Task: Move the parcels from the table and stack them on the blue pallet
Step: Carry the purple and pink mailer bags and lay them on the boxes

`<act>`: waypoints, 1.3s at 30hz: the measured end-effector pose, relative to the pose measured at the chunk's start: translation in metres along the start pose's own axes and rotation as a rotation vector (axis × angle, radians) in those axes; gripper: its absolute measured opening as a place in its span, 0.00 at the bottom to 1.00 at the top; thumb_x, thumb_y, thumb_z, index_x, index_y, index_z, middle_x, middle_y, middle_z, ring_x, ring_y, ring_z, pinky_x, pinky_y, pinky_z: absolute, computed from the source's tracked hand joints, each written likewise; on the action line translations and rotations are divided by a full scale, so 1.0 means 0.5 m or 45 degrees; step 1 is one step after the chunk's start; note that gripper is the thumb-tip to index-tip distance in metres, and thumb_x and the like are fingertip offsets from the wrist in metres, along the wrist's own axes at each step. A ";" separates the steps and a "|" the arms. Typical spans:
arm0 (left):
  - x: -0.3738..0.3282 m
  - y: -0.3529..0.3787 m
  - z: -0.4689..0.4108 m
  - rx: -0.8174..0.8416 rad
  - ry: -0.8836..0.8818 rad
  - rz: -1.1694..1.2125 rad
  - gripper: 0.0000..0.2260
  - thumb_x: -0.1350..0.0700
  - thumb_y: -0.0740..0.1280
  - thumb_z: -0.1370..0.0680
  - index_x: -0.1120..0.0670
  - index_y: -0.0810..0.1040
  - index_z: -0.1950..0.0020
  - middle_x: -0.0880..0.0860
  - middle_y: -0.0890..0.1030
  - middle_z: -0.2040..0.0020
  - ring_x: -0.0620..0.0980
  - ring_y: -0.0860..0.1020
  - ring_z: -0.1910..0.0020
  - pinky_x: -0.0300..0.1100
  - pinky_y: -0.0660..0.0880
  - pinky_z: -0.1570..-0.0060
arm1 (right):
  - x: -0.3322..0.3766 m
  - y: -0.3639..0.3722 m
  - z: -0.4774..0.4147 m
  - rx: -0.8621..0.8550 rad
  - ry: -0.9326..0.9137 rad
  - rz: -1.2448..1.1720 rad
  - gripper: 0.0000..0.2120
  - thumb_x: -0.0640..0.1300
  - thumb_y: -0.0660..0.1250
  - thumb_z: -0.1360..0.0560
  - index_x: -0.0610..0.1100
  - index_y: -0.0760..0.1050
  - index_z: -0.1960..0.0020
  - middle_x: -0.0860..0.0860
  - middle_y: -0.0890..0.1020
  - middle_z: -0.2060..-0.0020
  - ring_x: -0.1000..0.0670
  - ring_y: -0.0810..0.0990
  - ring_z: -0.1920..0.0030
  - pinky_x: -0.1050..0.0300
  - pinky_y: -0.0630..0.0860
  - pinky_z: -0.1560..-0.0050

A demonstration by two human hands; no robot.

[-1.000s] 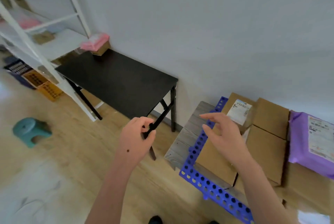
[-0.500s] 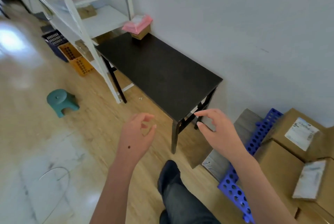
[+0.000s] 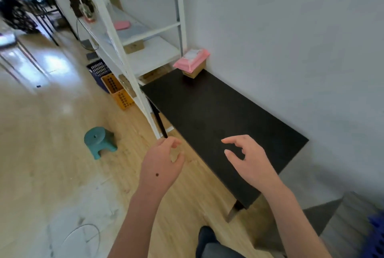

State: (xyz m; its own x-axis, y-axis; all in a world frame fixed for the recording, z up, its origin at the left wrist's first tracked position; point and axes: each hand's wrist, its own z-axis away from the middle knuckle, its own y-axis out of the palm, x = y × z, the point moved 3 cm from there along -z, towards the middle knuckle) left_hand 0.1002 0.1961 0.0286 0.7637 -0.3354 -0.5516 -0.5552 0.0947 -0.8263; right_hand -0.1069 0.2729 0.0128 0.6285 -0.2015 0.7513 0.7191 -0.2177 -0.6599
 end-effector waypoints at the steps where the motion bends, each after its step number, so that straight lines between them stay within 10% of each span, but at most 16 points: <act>1: 0.003 0.003 -0.023 0.007 0.000 0.005 0.10 0.52 0.68 0.26 0.45 0.76 0.46 0.41 0.76 0.52 0.37 0.73 0.59 0.25 0.64 0.63 | -0.001 0.000 -0.023 0.004 0.013 -0.004 0.11 0.47 0.67 0.24 0.60 0.73 0.45 0.65 0.73 0.48 0.70 0.71 0.47 0.77 0.65 0.53; 25: 0.229 -0.047 -0.548 0.267 0.096 0.083 0.12 0.49 0.67 0.24 0.43 0.73 0.42 0.39 0.72 0.48 0.33 0.70 0.55 0.25 0.63 0.64 | 0.109 0.175 -0.488 -0.034 0.306 0.040 0.12 0.48 0.67 0.24 0.63 0.72 0.45 0.66 0.72 0.47 0.71 0.69 0.51 0.74 0.65 0.54; 39: 0.329 -0.080 -0.859 0.462 0.362 0.191 0.10 0.52 0.67 0.24 0.46 0.75 0.43 0.42 0.76 0.47 0.41 0.74 0.48 0.39 0.74 0.48 | 0.200 0.286 -0.718 -0.261 0.513 0.008 0.12 0.48 0.67 0.24 0.66 0.71 0.49 0.65 0.72 0.50 0.68 0.71 0.52 0.74 0.65 0.55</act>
State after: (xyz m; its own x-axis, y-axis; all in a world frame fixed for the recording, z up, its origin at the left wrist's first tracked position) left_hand 0.1066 -0.2655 0.0199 0.5359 -0.5310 -0.6564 -0.4626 0.4656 -0.7544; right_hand -0.0477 -0.1211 -0.0091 0.4376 -0.5504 0.7110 0.6169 -0.3916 -0.6828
